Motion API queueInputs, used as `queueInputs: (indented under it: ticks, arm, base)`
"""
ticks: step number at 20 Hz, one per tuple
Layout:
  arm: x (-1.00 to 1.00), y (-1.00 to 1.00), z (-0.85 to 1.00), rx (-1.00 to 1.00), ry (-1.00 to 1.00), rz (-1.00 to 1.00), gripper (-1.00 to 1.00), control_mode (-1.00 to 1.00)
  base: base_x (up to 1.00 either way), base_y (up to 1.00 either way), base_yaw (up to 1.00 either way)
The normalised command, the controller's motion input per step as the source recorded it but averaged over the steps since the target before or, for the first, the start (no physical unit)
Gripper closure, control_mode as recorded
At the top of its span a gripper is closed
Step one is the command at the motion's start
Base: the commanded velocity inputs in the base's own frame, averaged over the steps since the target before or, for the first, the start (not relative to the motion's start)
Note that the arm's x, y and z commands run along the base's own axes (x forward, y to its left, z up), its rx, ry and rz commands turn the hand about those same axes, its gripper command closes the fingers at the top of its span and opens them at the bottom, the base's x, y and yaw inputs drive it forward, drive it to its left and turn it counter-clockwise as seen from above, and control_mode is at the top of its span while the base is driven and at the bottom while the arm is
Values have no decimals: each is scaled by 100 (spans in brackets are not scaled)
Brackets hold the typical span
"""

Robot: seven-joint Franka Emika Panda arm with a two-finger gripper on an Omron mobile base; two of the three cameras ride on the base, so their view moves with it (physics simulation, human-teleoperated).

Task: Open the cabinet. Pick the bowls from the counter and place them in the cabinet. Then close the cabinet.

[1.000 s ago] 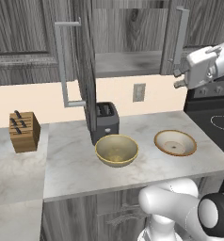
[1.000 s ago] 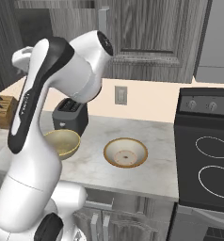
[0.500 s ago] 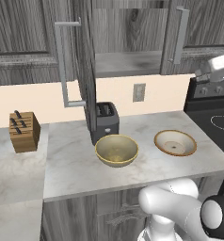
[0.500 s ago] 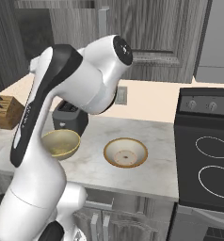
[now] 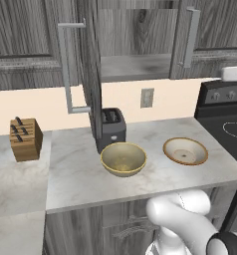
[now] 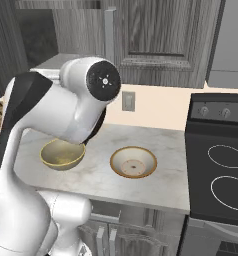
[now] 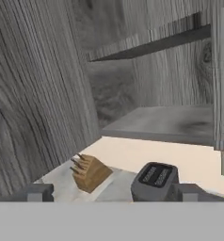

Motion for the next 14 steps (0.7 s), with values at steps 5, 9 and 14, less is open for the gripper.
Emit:
queueInputs:
  ticks: [5, 9, 14]
  arm:
    - [4, -3, 0, 0, -27, -34, -100, -100]
    - [14, -15, 0, 0, -31, -6, -100, -100]
    - [21, -8, 0, -1, -40, 0, -100, -100]
  base:
    - [0, 0, 0]
    - [0, 0, 0]
    - [0, 0, 0]
